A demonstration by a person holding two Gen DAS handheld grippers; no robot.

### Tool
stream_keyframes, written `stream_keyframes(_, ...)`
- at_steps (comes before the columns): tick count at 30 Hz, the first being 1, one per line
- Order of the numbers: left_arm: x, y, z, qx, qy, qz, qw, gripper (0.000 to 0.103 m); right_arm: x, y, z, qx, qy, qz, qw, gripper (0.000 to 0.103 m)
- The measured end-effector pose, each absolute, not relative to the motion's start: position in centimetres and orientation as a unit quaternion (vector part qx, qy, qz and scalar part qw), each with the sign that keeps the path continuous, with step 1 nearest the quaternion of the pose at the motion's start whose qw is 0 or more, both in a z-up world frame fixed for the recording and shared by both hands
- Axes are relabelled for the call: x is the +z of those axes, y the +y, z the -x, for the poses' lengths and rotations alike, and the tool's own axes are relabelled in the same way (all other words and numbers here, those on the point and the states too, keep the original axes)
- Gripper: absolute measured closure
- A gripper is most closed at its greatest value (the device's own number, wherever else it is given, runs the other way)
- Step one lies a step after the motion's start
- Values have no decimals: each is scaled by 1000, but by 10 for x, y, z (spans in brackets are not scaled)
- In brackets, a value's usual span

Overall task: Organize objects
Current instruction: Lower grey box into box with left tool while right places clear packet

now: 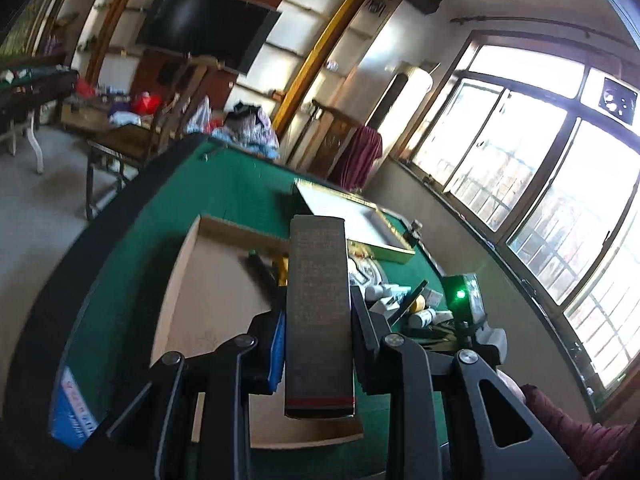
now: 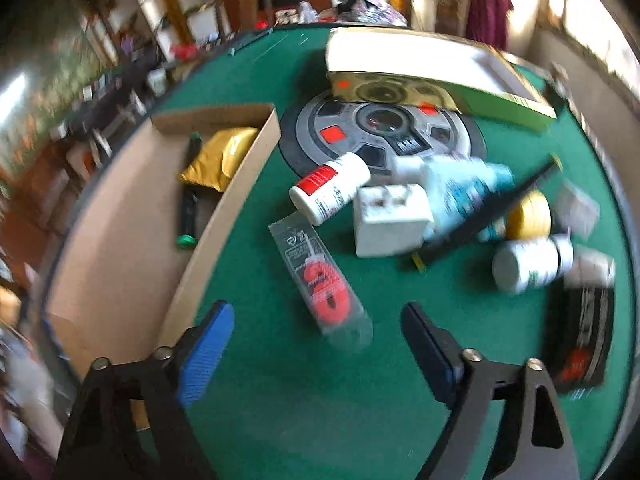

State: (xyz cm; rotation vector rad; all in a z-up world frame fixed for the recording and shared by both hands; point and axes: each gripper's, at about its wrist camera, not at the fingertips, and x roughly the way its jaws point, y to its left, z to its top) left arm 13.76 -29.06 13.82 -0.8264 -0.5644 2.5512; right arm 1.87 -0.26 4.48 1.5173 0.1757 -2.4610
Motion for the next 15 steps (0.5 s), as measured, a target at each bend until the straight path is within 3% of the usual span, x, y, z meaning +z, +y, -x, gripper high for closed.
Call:
stream_keyframes(12, 110, -283, -124, 902, -200, 342, 171, 77, 17, -25, 9, -836, 86, -525, 132, 41)
stream_keyframes(14, 109, -279, -126, 903, -199, 345, 165, 77, 20, -27, 5, -838, 92, -519, 138, 51)
stream_keyframes(15, 108, -277, -127, 903, -196, 346, 160, 77, 22, -29, 3, -839, 98, -516, 139, 62)
